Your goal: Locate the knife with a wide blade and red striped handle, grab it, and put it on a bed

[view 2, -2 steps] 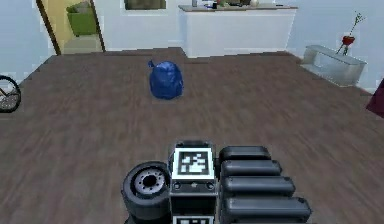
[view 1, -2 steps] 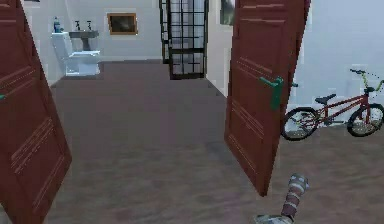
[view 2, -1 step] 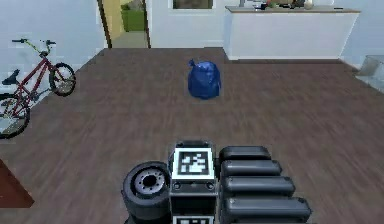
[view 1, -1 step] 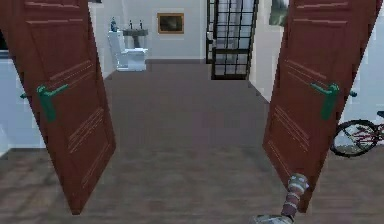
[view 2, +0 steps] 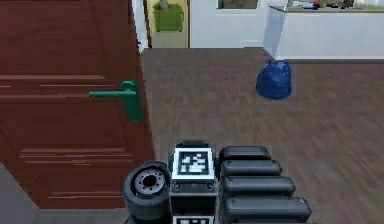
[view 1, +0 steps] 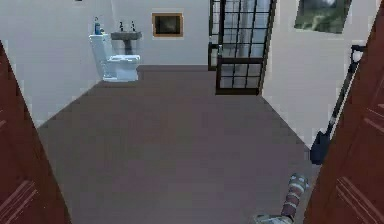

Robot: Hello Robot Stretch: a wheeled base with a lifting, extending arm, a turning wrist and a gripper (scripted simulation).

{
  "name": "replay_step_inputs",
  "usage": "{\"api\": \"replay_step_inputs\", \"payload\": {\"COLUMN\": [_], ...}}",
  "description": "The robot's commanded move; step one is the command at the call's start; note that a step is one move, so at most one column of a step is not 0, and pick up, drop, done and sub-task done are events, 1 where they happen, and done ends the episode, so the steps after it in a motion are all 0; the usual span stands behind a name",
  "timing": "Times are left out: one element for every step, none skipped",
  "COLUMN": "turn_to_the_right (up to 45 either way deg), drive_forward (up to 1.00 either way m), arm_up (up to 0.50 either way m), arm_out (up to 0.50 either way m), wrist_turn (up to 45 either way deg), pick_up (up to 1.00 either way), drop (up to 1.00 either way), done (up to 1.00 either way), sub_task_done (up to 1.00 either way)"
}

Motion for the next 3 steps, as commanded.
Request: {"api": "replay_step_inputs", "payload": {"turn_to_the_right": [0.0, 0.0, 0.0], "drive_forward": [1.0, 1.0, 1.0], "arm_up": [0.0, 0.0, 0.0], "arm_out": [0.0, 0.0, 0.0], "wrist_turn": [0.0, 0.0, 0.0], "pick_up": [0.0, 0.0, 0.0], "drop": [0.0, 0.0, 0.0], "done": [0.0, 0.0, 0.0], "sub_task_done": [0.0, 0.0, 0.0]}}
